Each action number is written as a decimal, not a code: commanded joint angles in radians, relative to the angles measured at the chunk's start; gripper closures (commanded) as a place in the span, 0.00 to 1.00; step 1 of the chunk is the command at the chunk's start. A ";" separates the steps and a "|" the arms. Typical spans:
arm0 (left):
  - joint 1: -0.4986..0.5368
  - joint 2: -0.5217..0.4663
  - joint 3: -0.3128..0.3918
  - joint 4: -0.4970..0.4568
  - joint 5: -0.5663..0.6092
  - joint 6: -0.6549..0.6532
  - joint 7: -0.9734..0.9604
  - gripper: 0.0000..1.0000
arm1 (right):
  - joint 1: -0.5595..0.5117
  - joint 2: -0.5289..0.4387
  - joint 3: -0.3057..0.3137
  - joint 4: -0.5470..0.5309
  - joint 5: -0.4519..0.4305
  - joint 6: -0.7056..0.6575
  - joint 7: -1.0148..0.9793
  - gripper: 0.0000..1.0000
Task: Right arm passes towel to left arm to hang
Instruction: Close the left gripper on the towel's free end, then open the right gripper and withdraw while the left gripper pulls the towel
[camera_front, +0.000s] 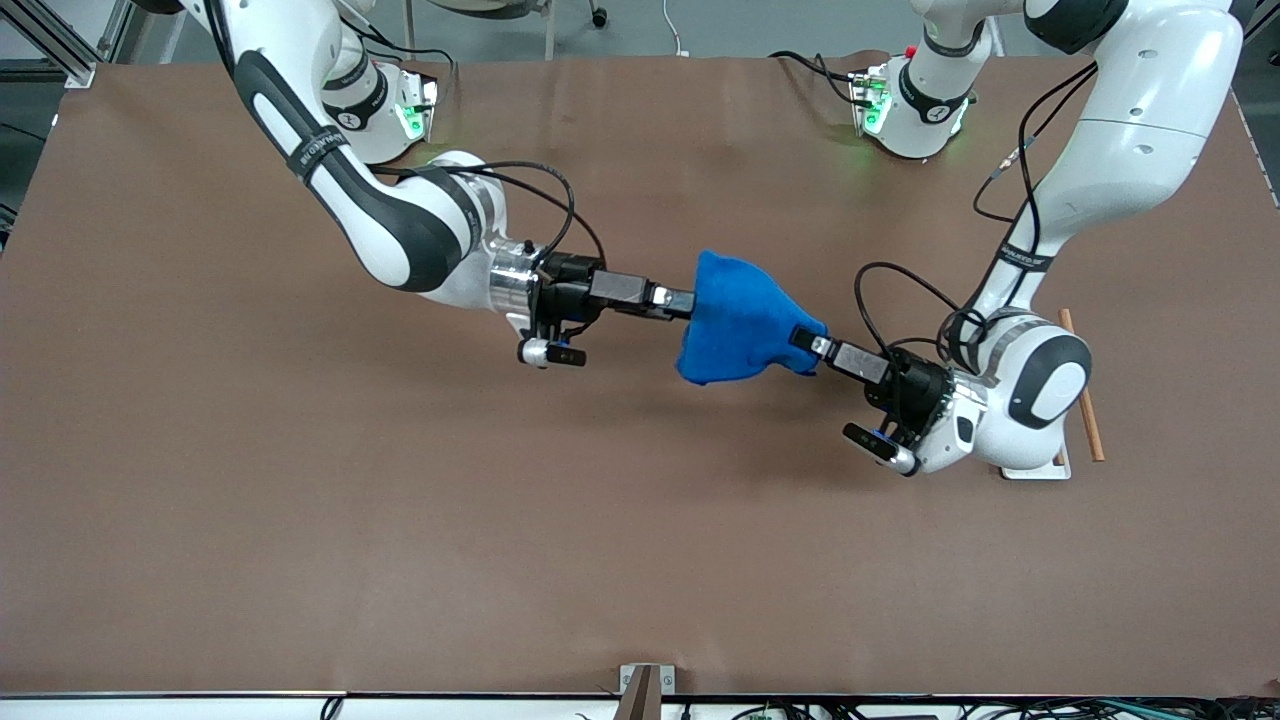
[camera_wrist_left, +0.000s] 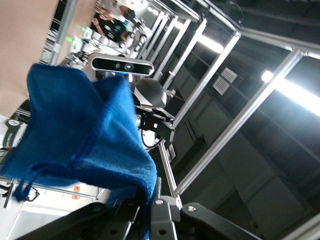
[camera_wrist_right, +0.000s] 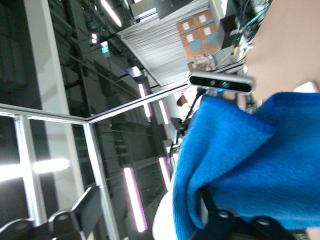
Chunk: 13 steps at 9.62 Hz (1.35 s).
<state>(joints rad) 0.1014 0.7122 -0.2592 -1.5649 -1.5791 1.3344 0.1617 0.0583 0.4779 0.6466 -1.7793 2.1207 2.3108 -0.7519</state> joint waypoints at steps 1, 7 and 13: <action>-0.006 -0.052 0.040 0.049 0.139 0.086 -0.183 1.00 | -0.101 -0.047 -0.005 -0.084 -0.240 -0.004 0.049 0.00; 0.029 -0.158 0.089 0.169 0.802 0.100 -0.441 1.00 | -0.115 -0.058 -0.325 -0.085 -0.963 -0.104 0.178 0.00; 0.096 -0.278 0.103 0.171 1.293 0.120 -0.450 1.00 | -0.109 -0.189 -0.660 0.035 -1.551 -0.542 0.457 0.00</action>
<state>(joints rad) 0.1734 0.4485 -0.1606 -1.3599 -0.3445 1.4353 -0.2857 -0.0627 0.3372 0.0134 -1.7465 0.6489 1.7911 -0.3810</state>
